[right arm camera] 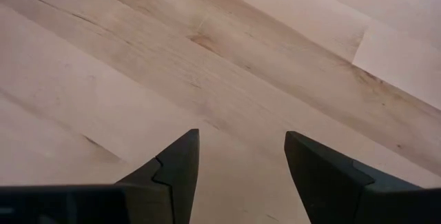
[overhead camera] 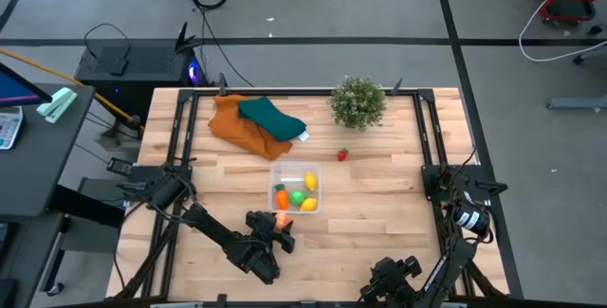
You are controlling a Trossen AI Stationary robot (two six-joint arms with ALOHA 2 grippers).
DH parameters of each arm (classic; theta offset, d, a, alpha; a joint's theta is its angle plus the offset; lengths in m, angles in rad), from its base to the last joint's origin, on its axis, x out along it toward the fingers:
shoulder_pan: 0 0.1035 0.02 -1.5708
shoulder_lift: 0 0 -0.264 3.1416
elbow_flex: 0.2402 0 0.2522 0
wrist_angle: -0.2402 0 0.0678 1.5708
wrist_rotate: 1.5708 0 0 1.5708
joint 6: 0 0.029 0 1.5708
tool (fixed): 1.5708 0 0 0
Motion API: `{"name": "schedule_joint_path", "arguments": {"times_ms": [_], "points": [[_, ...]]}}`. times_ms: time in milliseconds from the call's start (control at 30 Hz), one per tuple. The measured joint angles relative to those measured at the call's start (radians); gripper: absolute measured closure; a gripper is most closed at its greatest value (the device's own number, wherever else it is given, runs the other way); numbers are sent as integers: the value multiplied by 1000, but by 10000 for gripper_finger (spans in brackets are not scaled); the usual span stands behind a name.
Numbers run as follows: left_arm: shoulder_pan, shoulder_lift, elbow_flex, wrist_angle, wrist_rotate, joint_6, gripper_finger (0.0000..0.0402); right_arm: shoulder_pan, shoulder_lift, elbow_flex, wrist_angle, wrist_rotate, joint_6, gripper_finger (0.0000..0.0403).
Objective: Pick and placing Produce into tupperware
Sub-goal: Put the orange peach into the transparent container
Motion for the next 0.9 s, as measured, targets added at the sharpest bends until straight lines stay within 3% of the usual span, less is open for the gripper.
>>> {"name": "schedule_joint_path", "arguments": {"times_ms": [267, 533, 900], "points": [[-55, 6, 73, -23, 8, -23, 163, 0, 0, 0, 0, 0, -1, 222], [-109, 10, 225, -90, 103, -25, 160, 0, 0, 0, 0, 0, -25, 222], [-48, -45, 419, -215, -16, 276, 166, 0, 0, 0, 5, 1, -26, 222]]}}
